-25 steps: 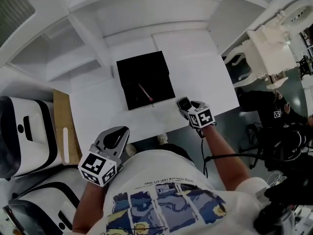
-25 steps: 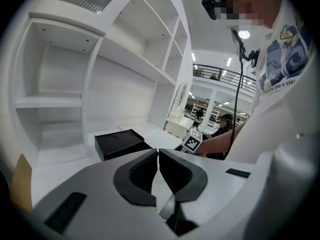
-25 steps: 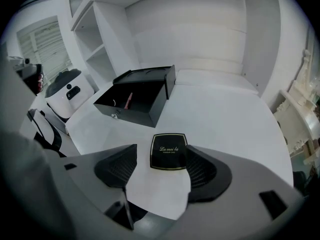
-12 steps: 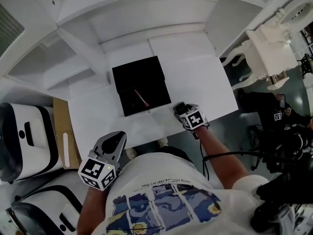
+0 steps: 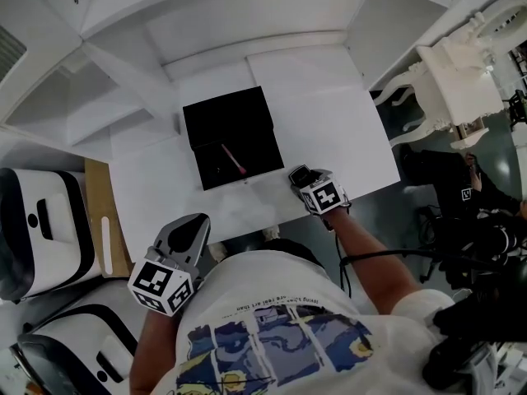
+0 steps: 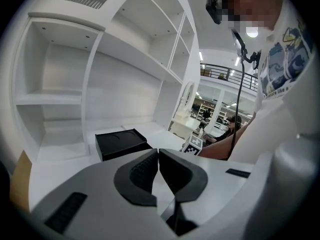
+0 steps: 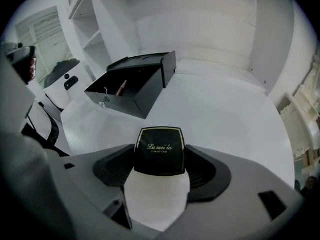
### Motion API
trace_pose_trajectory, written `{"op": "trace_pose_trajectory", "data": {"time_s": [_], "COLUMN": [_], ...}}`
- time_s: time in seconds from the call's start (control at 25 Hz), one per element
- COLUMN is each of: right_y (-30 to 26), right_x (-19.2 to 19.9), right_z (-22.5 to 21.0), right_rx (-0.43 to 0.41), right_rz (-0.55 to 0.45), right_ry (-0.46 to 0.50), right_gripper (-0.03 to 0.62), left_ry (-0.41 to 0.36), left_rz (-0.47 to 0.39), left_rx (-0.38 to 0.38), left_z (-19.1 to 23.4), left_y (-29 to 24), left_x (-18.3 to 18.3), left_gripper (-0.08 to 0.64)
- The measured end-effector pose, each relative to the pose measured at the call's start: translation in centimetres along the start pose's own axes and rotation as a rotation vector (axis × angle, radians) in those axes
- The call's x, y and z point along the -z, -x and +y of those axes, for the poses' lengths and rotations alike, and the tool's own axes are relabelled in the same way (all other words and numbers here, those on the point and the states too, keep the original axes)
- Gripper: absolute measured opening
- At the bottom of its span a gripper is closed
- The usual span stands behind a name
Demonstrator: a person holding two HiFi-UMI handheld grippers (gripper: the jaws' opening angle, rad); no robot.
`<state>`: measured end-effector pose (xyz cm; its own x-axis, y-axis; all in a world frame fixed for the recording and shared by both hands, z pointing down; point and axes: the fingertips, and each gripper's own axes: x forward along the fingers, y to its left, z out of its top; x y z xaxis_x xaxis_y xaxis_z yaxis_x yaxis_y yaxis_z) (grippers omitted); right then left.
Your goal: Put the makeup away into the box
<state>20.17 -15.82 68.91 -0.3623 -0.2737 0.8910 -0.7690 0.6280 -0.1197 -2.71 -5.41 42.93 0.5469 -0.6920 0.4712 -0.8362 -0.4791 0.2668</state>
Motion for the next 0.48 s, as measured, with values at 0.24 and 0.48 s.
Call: {"op": "trace_pose_trajectory", "data": {"time_s": [0.24, 0.48], "right_y": [1.3, 3.3], "right_x": [-0.7, -2.0], "right_z": [-0.5, -1.0], "right_rx": [0.010, 0.028], "right_rz": [-0.021, -0.045], "right_ry": [0.005, 0.001], "right_gripper": [0.327, 0.327], "left_ry": [0.006, 0.004], "left_rz": [-0.001, -0.006], "left_rx": [0.003, 0.019], "left_z": [0.2, 0.6], "left_y": [-0.1, 0.0], "left_x": [0.1, 0.0], "left_gripper": [0.015, 0.015]}}
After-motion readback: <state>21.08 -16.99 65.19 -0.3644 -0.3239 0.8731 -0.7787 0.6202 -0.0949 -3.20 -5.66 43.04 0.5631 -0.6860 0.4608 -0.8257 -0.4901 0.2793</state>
